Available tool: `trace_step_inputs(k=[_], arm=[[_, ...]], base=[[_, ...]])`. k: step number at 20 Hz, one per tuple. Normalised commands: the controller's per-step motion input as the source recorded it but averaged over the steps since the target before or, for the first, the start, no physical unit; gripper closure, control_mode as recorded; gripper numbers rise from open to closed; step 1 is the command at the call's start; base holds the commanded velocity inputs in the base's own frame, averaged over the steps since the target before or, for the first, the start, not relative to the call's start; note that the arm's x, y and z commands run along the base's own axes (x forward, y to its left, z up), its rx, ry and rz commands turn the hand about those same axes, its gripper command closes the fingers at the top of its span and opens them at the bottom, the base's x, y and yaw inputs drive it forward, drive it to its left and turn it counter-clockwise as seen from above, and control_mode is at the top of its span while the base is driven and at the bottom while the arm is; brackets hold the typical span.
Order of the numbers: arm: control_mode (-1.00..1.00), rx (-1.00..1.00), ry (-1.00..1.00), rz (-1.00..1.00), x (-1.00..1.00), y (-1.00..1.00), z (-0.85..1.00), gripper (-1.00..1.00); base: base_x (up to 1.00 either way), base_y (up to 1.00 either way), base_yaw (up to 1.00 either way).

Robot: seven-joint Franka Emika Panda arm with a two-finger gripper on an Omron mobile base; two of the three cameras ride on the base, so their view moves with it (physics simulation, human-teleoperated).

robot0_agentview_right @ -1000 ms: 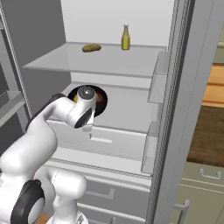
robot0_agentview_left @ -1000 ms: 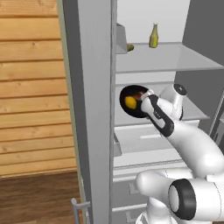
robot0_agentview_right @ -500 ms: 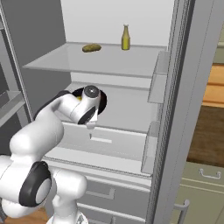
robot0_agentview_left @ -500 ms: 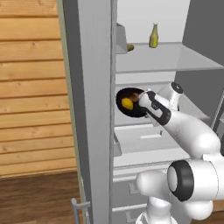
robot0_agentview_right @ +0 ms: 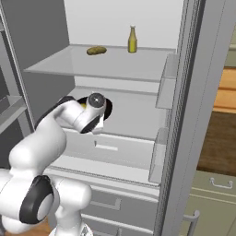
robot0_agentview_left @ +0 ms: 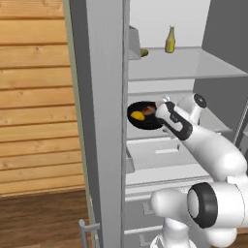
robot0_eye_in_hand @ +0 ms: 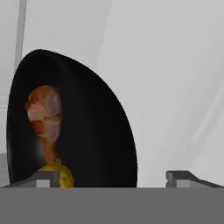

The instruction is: Pick the chicken drumstick and lemon from their plates and place them in the bowl. Then put the bowl in the fridge.

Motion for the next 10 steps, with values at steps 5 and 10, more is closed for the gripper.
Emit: trace_step_inputs(k=[5,10], arm=[[-1.0,0.0,-0.36,0.0,-0.21,0.0,0.14,-1.0],[-1.0,0.0,-0.22,0.0,-0.49,0.08,0.42,-1.0]], base=[[0.0,0.0,0.0],[0.0,0.0,0.0]])
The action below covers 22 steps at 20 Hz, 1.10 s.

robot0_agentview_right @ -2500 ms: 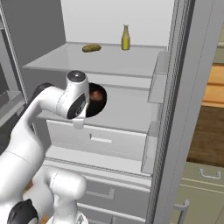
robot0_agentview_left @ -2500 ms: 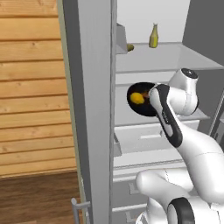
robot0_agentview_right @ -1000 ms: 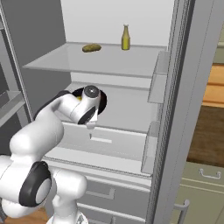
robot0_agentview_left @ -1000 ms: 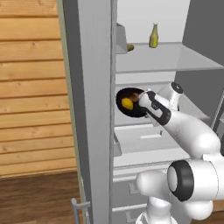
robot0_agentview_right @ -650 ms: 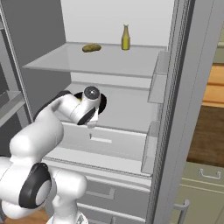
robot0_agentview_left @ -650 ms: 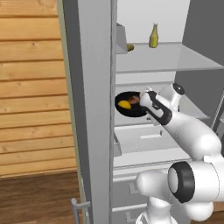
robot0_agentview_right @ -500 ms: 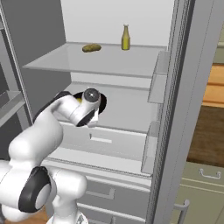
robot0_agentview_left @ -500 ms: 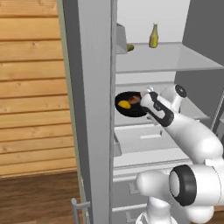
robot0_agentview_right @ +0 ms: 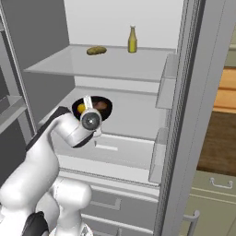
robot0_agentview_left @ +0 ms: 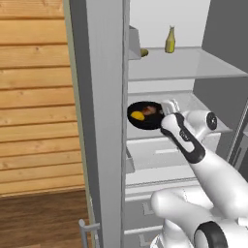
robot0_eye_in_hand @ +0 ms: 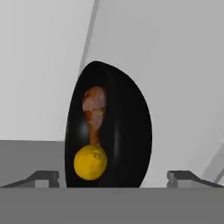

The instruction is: Pick the chicken drumstick and lemon from their plates and place them in the bowl. Then put the bowl in the fridge.

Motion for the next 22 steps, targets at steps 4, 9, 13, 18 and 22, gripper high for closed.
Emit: trace_step_inputs(k=[4,9,13,18,22], arm=[[-1.0,0.0,0.0,0.0,-0.74,0.03,0.93,-1.0],[-1.0,-0.01,0.04,0.0,-0.96,0.0,0.98,-1.0],[-1.0,-0.01,0.16,0.0,-0.96,0.0,0.92,-1.0],[-1.0,-0.05,0.32,0.0,-0.95,-0.04,0.75,-1.0],[-1.0,-0.01,0.3,0.0,-0.93,-0.32,0.21,-1.0]], base=[[0.0,0.0,0.0],[0.0,0.0,0.0],[0.0,0.0,0.0],[0.0,0.0,0.0],[0.0,0.0,0.0]])
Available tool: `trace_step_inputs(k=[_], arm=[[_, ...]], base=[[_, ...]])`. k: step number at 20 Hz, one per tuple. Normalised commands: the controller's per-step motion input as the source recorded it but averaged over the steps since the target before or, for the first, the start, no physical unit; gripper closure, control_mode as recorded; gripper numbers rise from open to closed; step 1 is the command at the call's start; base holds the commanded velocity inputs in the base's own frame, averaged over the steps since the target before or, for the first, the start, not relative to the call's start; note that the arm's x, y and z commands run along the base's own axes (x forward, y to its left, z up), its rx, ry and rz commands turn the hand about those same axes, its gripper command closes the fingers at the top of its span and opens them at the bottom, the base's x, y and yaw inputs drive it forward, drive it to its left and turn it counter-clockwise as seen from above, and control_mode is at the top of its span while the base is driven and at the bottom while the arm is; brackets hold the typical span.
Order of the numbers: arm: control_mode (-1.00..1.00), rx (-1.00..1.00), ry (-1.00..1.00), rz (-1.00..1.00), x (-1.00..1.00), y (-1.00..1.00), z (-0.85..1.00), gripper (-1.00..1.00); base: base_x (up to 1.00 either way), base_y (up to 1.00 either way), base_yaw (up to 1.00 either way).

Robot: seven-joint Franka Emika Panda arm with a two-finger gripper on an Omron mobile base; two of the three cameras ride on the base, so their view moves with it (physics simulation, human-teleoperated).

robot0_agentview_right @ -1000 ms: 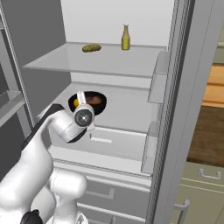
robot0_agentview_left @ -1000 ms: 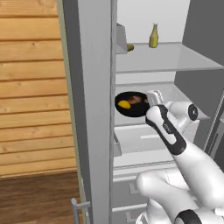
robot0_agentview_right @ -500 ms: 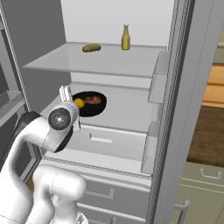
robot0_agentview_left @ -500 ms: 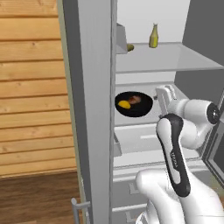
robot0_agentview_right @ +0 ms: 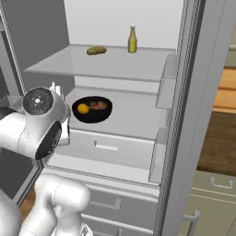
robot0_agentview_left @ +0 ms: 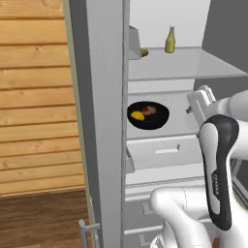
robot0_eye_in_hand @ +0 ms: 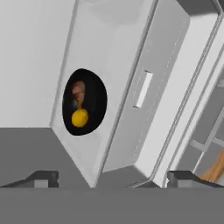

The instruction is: Pick the chicken drumstick and lemon from their plates and place them in the bowl. Then put the bowl in the fridge.

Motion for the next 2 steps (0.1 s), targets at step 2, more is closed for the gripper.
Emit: trace_step_inputs(k=[2], arm=[[-1.0,0.0,0.15,0.0,-1.0,-0.33,0.0,-1.0]], base=[[0.0,0.0,0.0]])
